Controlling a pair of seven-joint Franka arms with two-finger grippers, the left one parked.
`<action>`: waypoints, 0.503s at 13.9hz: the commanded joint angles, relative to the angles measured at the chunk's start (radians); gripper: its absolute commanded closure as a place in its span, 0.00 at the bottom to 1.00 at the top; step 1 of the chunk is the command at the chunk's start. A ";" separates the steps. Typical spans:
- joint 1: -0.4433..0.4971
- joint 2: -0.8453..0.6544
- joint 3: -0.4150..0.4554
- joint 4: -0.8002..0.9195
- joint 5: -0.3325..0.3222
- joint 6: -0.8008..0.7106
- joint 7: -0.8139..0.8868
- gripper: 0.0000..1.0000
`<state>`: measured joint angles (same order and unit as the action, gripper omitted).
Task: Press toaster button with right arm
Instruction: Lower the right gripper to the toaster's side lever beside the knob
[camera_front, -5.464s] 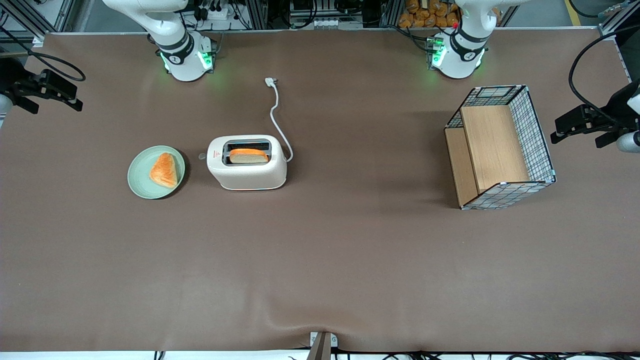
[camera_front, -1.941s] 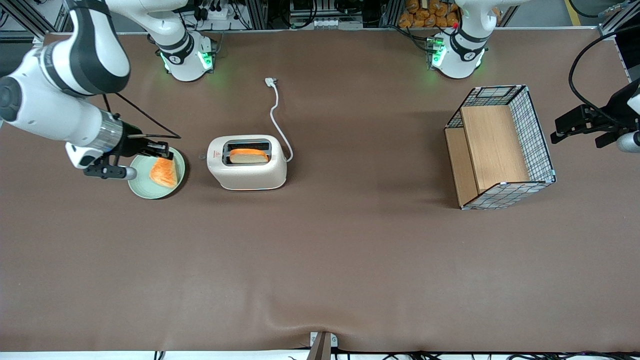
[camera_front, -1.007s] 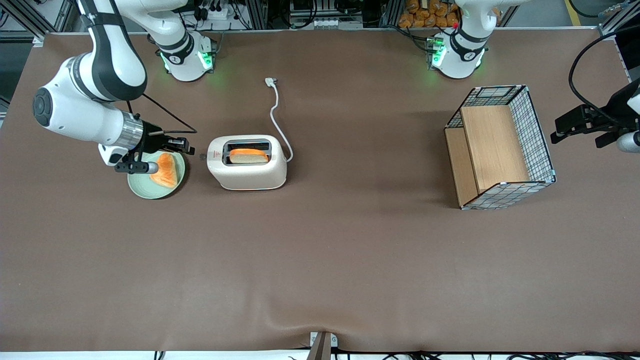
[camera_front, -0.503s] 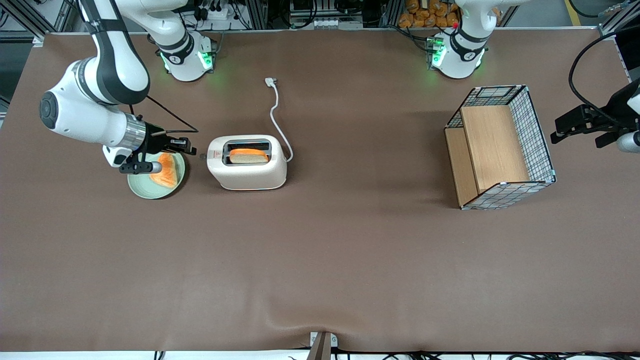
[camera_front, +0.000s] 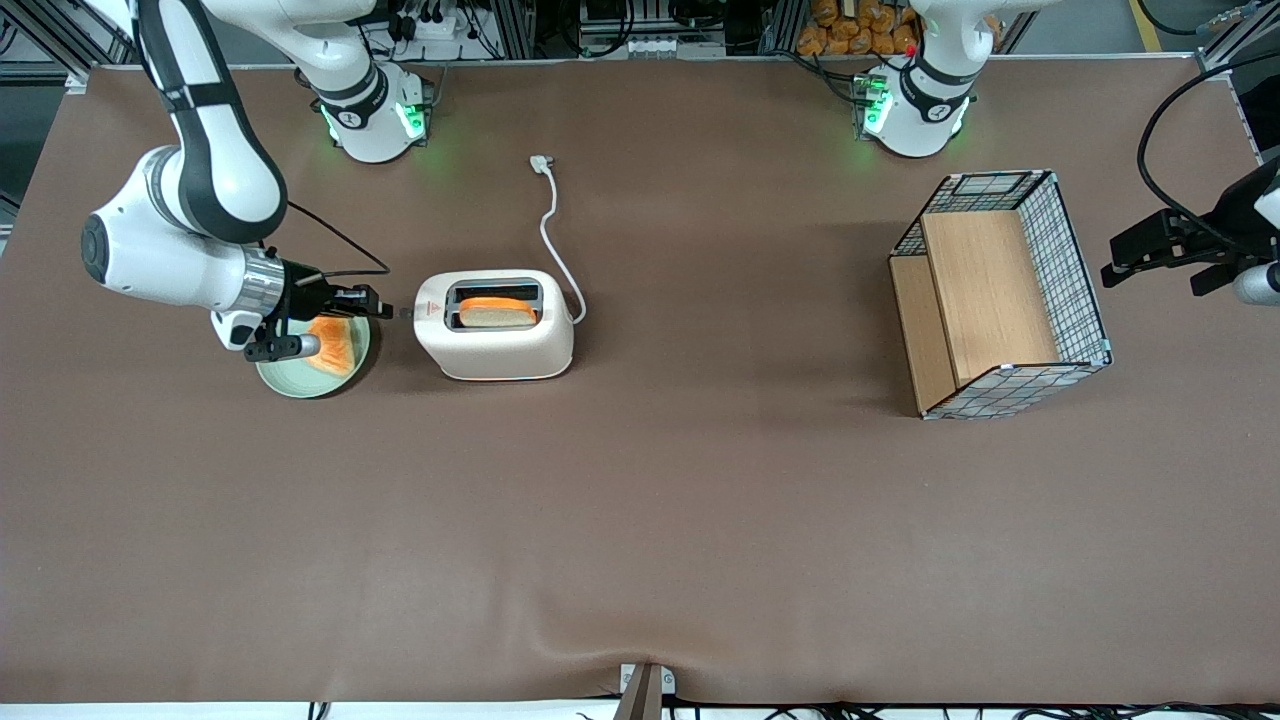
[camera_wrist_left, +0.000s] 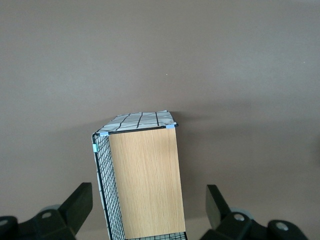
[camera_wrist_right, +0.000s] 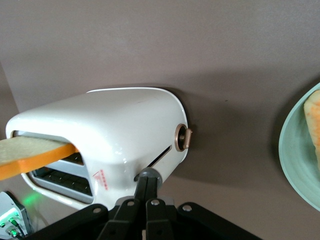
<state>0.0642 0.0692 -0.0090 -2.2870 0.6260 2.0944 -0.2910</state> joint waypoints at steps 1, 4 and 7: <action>0.000 0.012 0.009 -0.014 0.055 0.036 -0.048 1.00; 0.005 0.009 0.011 -0.014 0.055 0.027 -0.048 1.00; 0.012 0.012 0.011 -0.014 0.057 0.029 -0.050 1.00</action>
<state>0.0703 0.0864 -0.0013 -2.2871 0.6478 2.1034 -0.3020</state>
